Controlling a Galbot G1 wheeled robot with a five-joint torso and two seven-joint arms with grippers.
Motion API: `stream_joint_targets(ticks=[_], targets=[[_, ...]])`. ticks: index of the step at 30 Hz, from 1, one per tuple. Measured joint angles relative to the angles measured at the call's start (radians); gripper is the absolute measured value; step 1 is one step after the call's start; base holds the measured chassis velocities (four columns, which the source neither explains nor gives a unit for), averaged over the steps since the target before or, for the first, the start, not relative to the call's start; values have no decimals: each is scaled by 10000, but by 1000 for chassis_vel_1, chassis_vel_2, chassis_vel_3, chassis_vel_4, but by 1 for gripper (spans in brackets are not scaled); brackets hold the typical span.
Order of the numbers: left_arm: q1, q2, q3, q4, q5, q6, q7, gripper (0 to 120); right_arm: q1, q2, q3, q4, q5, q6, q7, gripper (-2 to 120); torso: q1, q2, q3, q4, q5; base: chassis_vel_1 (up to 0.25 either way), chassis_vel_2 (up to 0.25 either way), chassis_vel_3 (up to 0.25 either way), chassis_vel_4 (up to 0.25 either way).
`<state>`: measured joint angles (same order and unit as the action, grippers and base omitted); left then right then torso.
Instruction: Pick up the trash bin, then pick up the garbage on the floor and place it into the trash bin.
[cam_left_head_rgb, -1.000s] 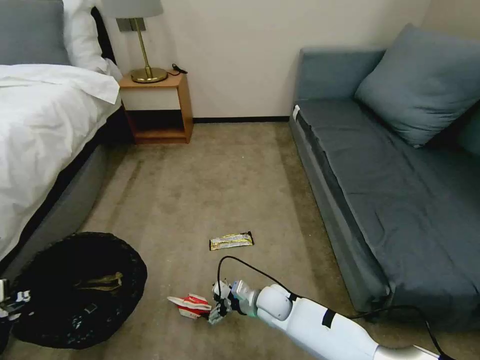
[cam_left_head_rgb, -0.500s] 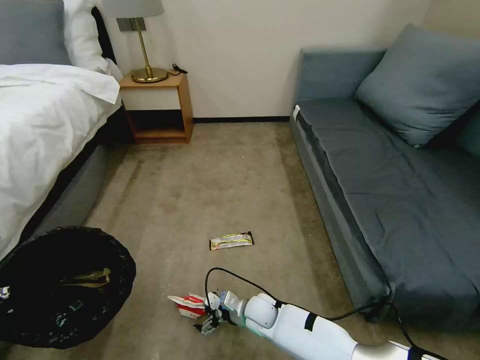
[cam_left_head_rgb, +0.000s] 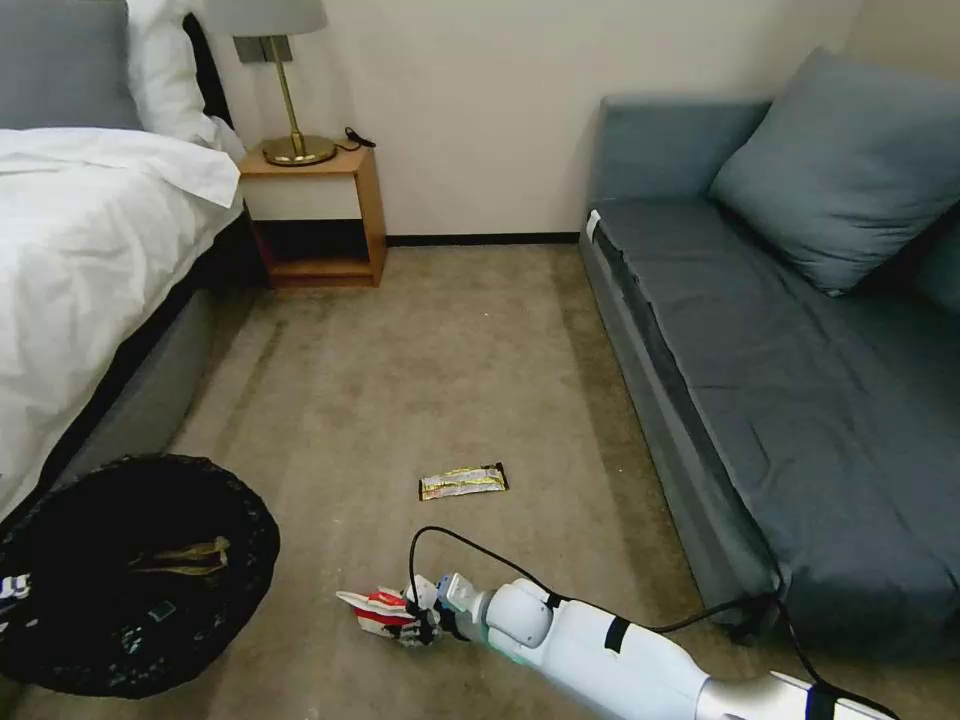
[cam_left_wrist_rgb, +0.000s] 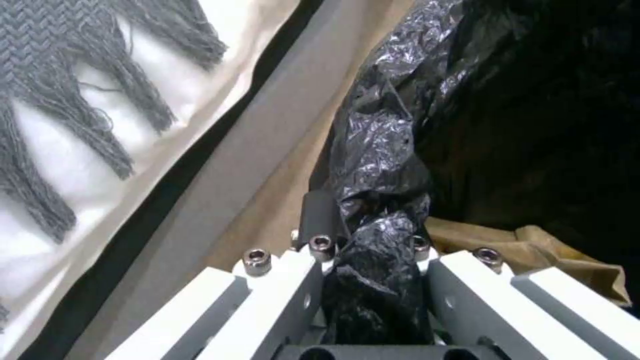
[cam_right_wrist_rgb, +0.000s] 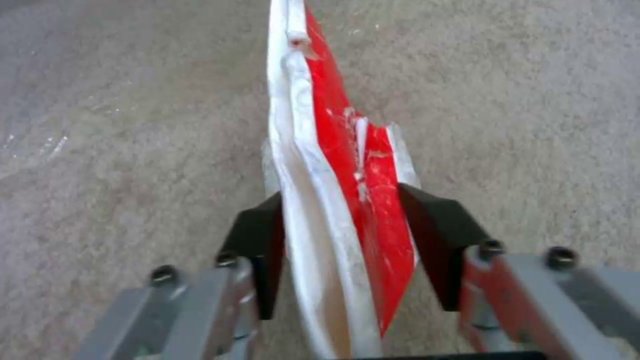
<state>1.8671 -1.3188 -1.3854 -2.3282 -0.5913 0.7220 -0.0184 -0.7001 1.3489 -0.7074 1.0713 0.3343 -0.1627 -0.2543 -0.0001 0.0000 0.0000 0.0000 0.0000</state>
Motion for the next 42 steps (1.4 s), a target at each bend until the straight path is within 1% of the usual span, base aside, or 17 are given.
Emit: stream_joint_targets(ticks=[2,5,7,9,11,13,19,23,24,28,29,30,33,34,37,39,42], targets=[[8,-5,0,0,2,-1,1,3,-3,4,14,-14,-7,3,-2,43,0,0,0,0,0,0,0,0,0],[54,-2,-33,0,8,-14,11,3,-43,5,100,-5,-46,-8,-15,25,0,0,0,0,0,0,0,0,0],[54,1,-36,0,8,-15,11,3,-47,6,107,-3,-51,-8,-14,22,0,0,0,0,0,0,0,0,0],[43,6,-32,0,8,-20,12,3,-88,38,165,-2,-116,1,-12,11,0,0,0,0,0,0,0,0,0],[39,-1,-18,0,8,-21,12,3,-105,45,189,-1,-131,8,-12,10,0,0,0,0,1,0,0,0,0],[27,-24,35,1,19,-25,13,3,-183,28,330,27,-158,32,-12,0,0,0,0,0,1,0,0,0,0],[-25,-35,144,106,59,-38,13,3,-371,-125,827,306,-201,90,-12,0,0,0,0,1,1,0,0,0,0],[-107,-23,319,155,81,-38,0,3,-632,-752,1842,1493,349,128,109,0,0,0,0,-1,2,0,0,0,0],[-107,-23,319,155,81,-38,0,3,-632,-752,1842,1493,349,128,109,0,0,0,0,-1,2,0,0,0,0],[-151,-75,444,232,99,-37,-7,3,-878,-1272,2625,2802,1251,14,465,0,0,0,0,-2,2,0,0,0,0],[-184,-117,528,290,128,-40,-7,3,-1043,-1523,3027,3847,1857,-117,684,0,0,0,0,-1,2,0,0,0,0],[-184,-117,528,290,128,-40,-7,3,-1043,-1523,3027,3847,1857,-117,684,0,0,0,0,-1,2,0,0,0,0],[-258,-182,699,367,227,-49,-10,3,-1143,-1794,3322,5506,2731,-336,1051,0,0,0,0,0,1,0,0,0,0],[-291,-197,726,371,241,-49,-9,3,-1104,-1840,3312,5989,2983,-371,1196,0,1,0,0,0,1,0,0,0,0],[-331,-202,739,383,249,-50,-9,3,-1012,-1824,3252,6383,3189,-369,1353,0,0,0,0,0,1,0,0,0,0],[-358,-180,753,419,252,-50,-9,3,-695,-1569,2913,7065,3734,-308,1730,0,0,0,0,-1,1,0,0,0,0],[-358,-167,755,436,254,-50,-8,3,-438,-1328,2561,7357,4024,-266,1885,0,0,0,0,1,0,0,0,0,0]])
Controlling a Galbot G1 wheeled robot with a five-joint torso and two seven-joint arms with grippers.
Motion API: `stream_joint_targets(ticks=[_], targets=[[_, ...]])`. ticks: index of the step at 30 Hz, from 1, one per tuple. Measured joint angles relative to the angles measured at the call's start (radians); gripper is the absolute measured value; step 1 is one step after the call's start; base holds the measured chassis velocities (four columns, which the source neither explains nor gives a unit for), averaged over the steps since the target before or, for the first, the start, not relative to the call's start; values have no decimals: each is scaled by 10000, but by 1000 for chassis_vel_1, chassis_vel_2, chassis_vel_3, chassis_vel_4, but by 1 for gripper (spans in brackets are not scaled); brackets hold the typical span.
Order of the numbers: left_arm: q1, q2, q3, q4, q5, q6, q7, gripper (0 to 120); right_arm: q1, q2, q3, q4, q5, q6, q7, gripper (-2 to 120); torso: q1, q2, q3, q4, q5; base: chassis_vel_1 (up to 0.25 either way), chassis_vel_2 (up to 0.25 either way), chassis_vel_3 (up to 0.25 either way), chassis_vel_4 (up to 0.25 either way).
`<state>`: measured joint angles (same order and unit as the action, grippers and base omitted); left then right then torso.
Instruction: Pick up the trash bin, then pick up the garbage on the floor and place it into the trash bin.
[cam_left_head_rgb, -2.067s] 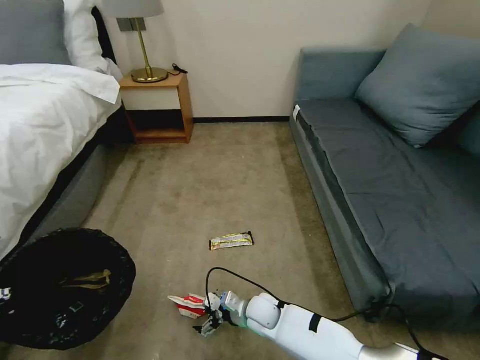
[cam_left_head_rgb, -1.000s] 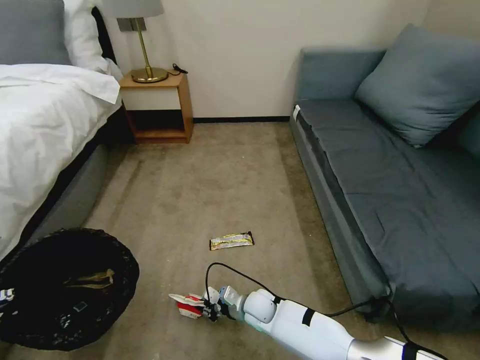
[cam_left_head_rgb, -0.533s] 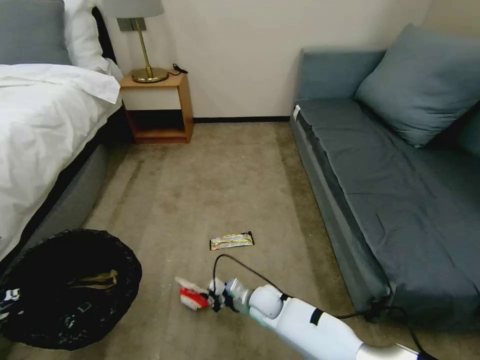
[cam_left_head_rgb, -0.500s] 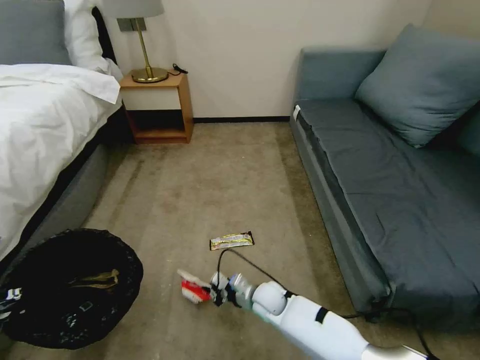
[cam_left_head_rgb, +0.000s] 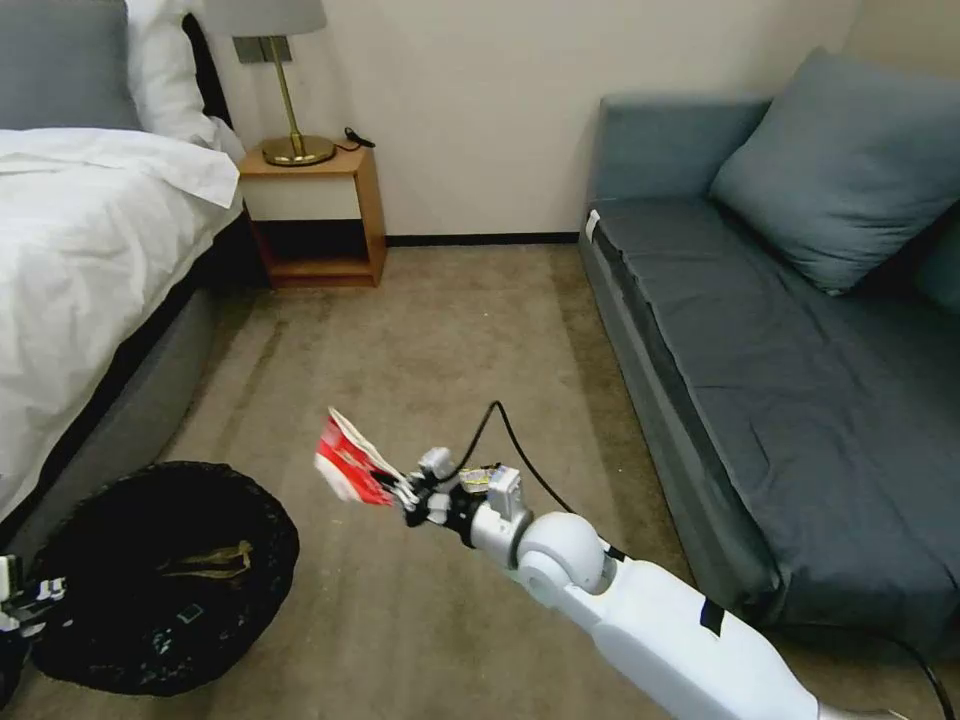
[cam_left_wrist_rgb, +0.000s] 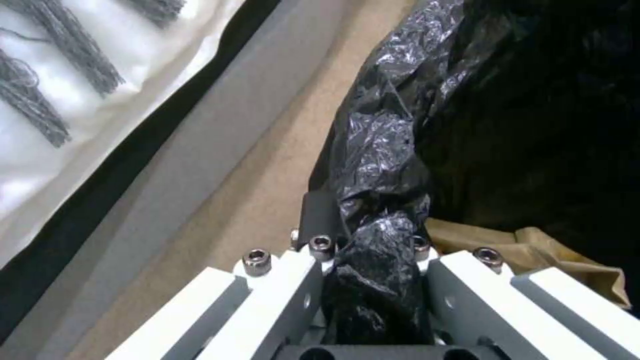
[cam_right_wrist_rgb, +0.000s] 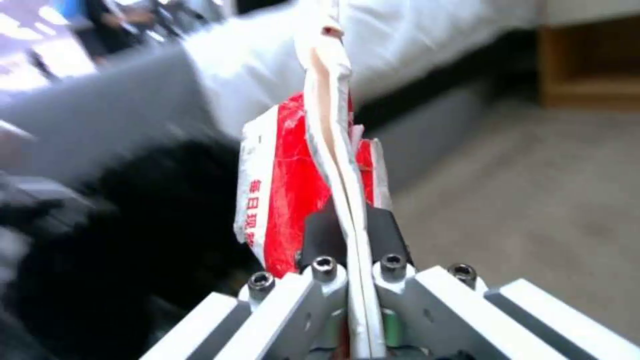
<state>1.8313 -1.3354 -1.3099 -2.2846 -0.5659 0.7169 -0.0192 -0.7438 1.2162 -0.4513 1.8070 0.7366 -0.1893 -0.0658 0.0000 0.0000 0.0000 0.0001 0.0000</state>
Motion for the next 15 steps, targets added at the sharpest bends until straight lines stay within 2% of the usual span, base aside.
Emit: stream_joint_targets(ticks=[3,5,7,9,12,15], targets=[[7,-22,36,0,6,-3,9,3,413,501,-943,89,91,224,104,0,0,0,0,0,-1,0,0,0,0],[9,-29,47,-2,8,-5,12,3,456,572,-1055,73,84,243,106,0,0,0,0,0,-1,0,0,0,0],[16,-61,99,-29,33,-13,19,3,743,1139,-1749,-218,-95,323,154,0,0,0,0,0,-2,0,0,0,0],[15,-68,105,-37,36,-16,19,3,817,1297,-1899,-318,-144,336,179,0,0,0,0,1,-1,0,0,0,0],[30,-109,126,-117,41,-26,23,3,1178,2077,-2447,-895,-367,425,378,0,0,0,0,1,-2,0,0,0,0],[52,-147,142,-149,51,-43,28,3,1328,2450,-2628,-1209,-475,447,519,0,0,0,0,1,-3,0,0,0,0]])
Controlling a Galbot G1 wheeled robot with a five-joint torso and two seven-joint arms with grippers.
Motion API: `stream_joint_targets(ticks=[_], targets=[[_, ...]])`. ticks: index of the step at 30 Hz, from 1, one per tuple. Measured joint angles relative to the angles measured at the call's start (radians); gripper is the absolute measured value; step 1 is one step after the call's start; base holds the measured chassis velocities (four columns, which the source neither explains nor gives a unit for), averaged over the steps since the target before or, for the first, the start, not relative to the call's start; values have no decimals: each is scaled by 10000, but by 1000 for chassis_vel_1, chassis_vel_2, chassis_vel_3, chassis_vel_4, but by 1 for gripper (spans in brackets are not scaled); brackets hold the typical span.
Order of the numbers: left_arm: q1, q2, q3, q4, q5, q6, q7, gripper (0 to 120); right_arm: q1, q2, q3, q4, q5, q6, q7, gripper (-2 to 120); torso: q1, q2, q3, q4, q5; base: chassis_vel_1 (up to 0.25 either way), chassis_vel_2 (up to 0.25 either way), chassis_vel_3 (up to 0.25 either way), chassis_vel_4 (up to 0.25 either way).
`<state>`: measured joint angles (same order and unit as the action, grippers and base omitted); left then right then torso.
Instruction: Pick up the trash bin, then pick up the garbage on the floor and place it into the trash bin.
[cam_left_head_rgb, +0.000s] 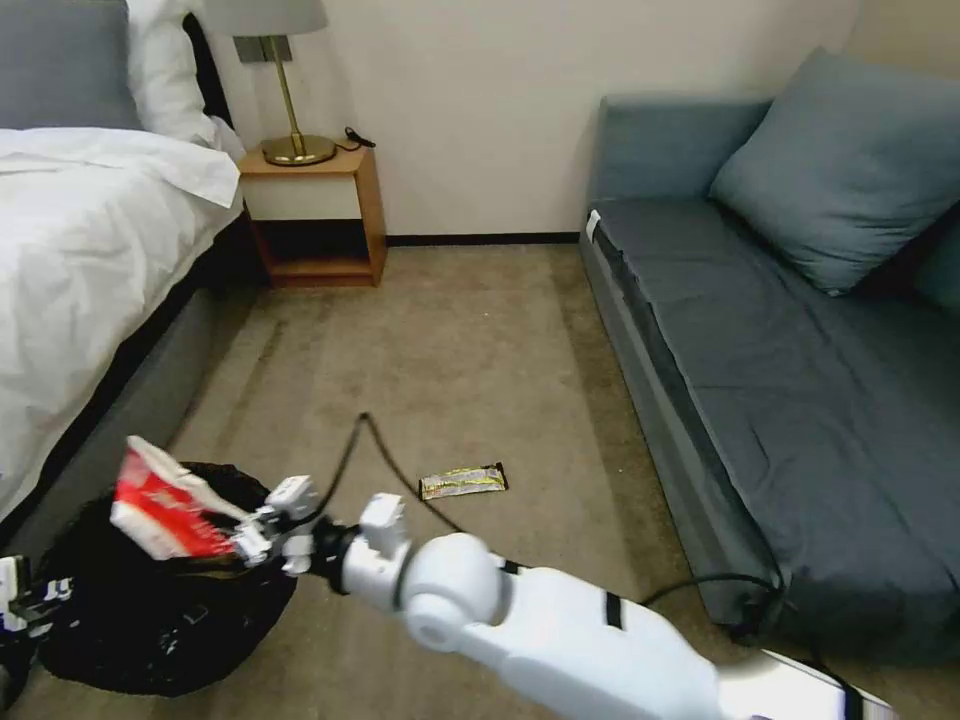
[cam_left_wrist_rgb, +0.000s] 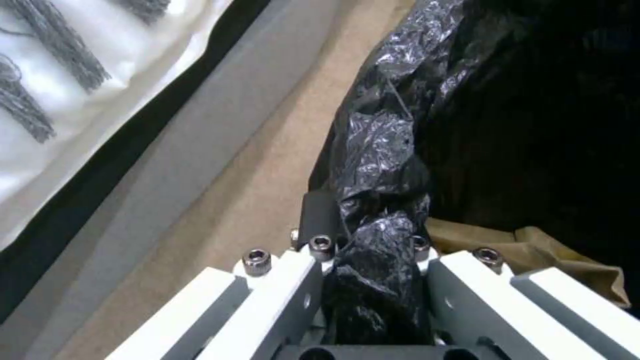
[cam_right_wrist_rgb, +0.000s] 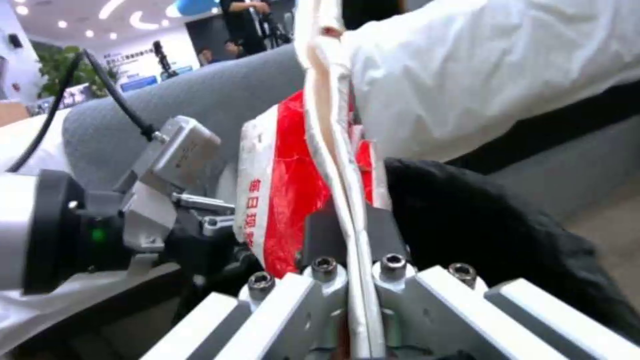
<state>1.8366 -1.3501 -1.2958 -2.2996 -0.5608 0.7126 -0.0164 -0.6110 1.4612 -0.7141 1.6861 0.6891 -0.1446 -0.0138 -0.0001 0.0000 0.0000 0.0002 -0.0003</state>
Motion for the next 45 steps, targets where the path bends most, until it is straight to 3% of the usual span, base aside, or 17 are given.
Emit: stream_joint_targets(ticks=[9,17,20,22,25,31,34,37,38,45], targets=[[3,-96,86,-44,44,-27,9,3,30,195,-33,-543,-208,7,53,0,0,0,0,-2,0,0,0,0,0],[19,-110,148,-163,106,-36,17,3,-84,-74,145,-492,-251,29,-180,25,1,0,0,-3,2,0,0,0,0],[3,-121,150,-194,110,-36,17,3,-105,-133,168,-427,-250,27,-198,41,1,0,0,-3,3,0,0,0,0],[2,-125,151,-195,110,-36,17,3,-112,-146,170,-413,-251,26,-199,42,1,0,0,-3,3,0,0,0,0],[-2,-158,163,-195,114,-36,17,3,-239,-255,243,-271,-300,27,-76,59,1,0,0,-1,3,0,0,0,0],[-11,-161,185,-195,128,-36,17,3,-453,-511,510,-173,-590,179,161,74,1,0,0,0,4,0,0,0,0],[-29,-141,264,-46,179,-66,17,3,-923,-1143,1315,-22,-1282,381,186,90,1,0,0,-1,4,0,0,0,0],[-42,-135,313,20,224,-83,17,3,-1197,-1452,1726,122,-1506,459,123,96,1,0,0,-1,5,0,0,0,0],[-92,-143,367,101,262,-99,20,3,-1643,-1878,2300,327,-1746,576,58,99,1,0,0,-2,5,0,0,0,0],[-214,-218,471,368,285,-166,31,3,-3617,-3138,4258,924,-2917,1456,-334,100,1,0,0,-4,7,0,0,0,0]])
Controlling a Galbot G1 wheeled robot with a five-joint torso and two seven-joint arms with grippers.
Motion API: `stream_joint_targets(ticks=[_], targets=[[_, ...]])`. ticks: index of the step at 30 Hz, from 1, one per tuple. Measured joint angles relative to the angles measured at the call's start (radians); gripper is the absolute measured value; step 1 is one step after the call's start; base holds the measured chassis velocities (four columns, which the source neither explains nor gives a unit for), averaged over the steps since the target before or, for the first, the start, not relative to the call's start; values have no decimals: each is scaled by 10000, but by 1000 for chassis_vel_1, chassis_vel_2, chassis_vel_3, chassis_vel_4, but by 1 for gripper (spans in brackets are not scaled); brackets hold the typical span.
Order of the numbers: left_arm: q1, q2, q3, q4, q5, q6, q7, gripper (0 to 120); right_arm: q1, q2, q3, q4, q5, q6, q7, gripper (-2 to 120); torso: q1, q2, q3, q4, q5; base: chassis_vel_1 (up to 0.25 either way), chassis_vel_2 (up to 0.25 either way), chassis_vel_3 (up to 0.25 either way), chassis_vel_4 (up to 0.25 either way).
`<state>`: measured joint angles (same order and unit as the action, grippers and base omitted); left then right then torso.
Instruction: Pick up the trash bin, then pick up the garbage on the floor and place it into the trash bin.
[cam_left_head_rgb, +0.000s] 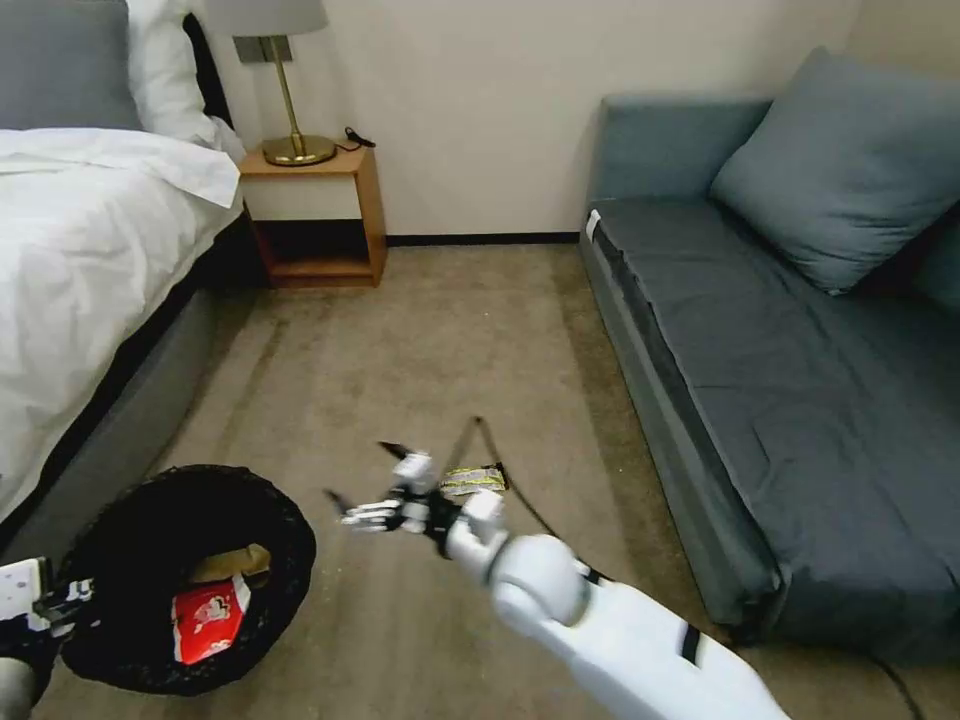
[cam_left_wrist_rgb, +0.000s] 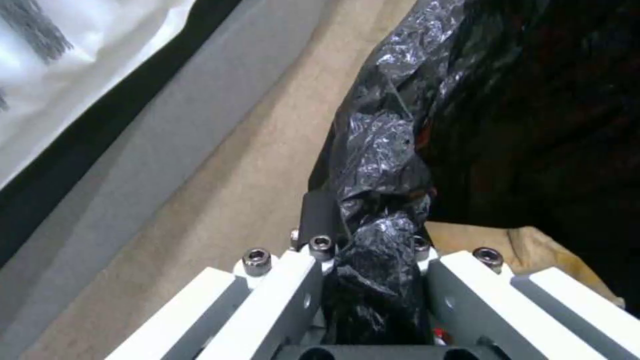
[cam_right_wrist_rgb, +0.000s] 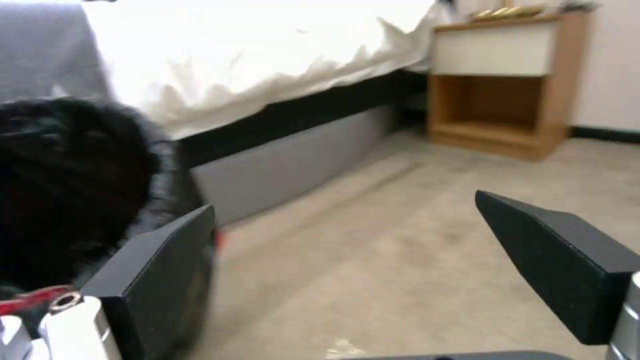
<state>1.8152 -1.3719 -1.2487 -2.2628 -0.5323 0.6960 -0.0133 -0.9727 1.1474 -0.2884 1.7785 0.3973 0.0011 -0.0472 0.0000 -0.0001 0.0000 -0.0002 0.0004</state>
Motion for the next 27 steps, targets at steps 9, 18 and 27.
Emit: stream_joint_targets(ticks=[9,18,27], targets=[[-9,-199,45,159,24,-98,3,3,-1877,-463,2054,704,-787,732,-149,100,0,1,-1,1,-1,0,0,0,0],[-97,-110,28,183,6,-105,8,3,-2843,-360,2488,653,-1191,871,-146,100,-1,1,-1,2,-3,0,0,0,0],[-187,-18,22,286,-23,-111,26,3,-2619,-216,2103,135,-1503,702,-125,100,0,1,0,4,-4,-96,102,104,-101]])
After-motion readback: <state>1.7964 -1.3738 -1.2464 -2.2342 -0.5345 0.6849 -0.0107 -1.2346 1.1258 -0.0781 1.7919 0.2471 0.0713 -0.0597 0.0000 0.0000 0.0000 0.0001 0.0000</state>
